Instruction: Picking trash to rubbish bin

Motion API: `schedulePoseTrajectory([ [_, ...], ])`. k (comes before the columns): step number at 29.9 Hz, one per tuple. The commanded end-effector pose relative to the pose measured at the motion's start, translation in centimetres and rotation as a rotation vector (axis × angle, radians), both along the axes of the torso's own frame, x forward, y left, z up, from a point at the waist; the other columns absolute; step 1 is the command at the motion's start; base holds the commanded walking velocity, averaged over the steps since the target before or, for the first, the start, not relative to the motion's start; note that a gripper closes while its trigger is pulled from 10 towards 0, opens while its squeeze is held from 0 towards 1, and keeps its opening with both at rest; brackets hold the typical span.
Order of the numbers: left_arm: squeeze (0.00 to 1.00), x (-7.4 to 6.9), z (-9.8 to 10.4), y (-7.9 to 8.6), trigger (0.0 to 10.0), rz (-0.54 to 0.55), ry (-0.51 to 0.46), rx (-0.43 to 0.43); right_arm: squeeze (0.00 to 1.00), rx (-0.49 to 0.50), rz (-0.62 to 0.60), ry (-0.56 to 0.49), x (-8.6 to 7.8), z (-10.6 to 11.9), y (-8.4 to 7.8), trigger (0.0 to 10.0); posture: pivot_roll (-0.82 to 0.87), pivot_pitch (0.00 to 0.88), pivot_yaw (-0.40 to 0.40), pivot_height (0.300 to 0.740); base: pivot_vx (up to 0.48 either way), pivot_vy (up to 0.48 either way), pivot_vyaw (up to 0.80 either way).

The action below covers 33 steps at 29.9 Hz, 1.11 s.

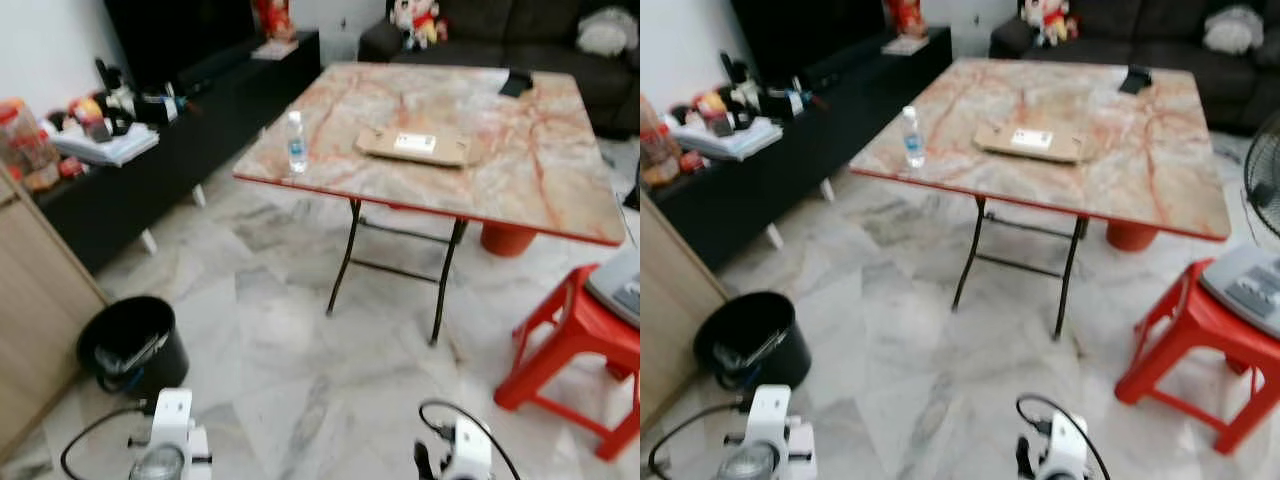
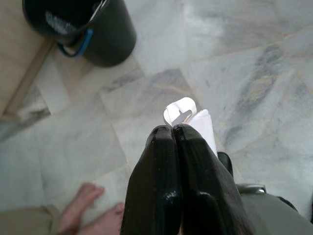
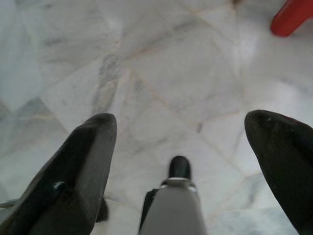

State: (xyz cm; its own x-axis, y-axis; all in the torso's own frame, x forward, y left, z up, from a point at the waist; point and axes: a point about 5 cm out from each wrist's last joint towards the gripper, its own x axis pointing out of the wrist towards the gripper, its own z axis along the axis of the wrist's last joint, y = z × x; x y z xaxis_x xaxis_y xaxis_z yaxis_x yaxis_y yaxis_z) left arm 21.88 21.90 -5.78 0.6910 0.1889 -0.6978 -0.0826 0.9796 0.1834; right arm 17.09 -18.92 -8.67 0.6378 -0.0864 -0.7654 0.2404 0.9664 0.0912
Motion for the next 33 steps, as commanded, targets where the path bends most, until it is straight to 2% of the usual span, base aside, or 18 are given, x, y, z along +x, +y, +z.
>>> schedulePoseTrajectory([
  [1,0.00,-0.2,-0.2,0.0,10.0,-0.026,0.024,0.021,0.00,0.004,0.004,-0.019,0.8,0.3,0.4,10.0,-0.07,0.000,0.037,0.740,0.000,0.000,0.48],
  [6,0.00,0.4,0.1,-0.4,10.0,-0.044,0.012,0.024,0.00,-0.015,0.036,-0.039,1.9,0.8,0.7,10.0,-0.07,0.000,0.038,0.740,0.000,0.000,0.00],
  [10,0.00,0.5,0.2,-0.3,10.0,-0.042,0.014,0.026,0.00,-0.036,0.056,-0.051,2.3,1.0,0.9,10.0,-0.06,0.000,0.037,0.740,0.245,0.000,0.79],
  [15,0.00,0.5,0.2,-0.2,10.0,-0.039,0.015,0.032,0.00,-0.030,0.037,-0.045,2.2,0.9,1.1,10.0,-0.05,0.000,0.040,0.740,0.255,0.000,0.75],
  [21,0.00,0.4,0.2,0.0,10.0,-0.040,0.019,0.040,0.00,-0.068,0.044,-0.025,1.6,0.6,0.7,10.0,-0.06,0.000,0.045,0.740,0.261,0.000,0.00],
  [24,0.00,0.4,0.2,0.0,10.0,-0.042,0.019,0.042,0.00,-0.104,0.061,0.000,1.3,0.5,0.5,10.0,-0.06,0.000,0.045,0.740,0.266,0.000,0.77],
  [33,0.00,0.5,0.2,0.0,10.0,-0.040,0.017,0.043,0.00,-0.097,0.051,-0.013,1.6,0.7,0.5,10.0,-0.06,0.000,0.041,0.740,0.273,0.000,0.77],
])
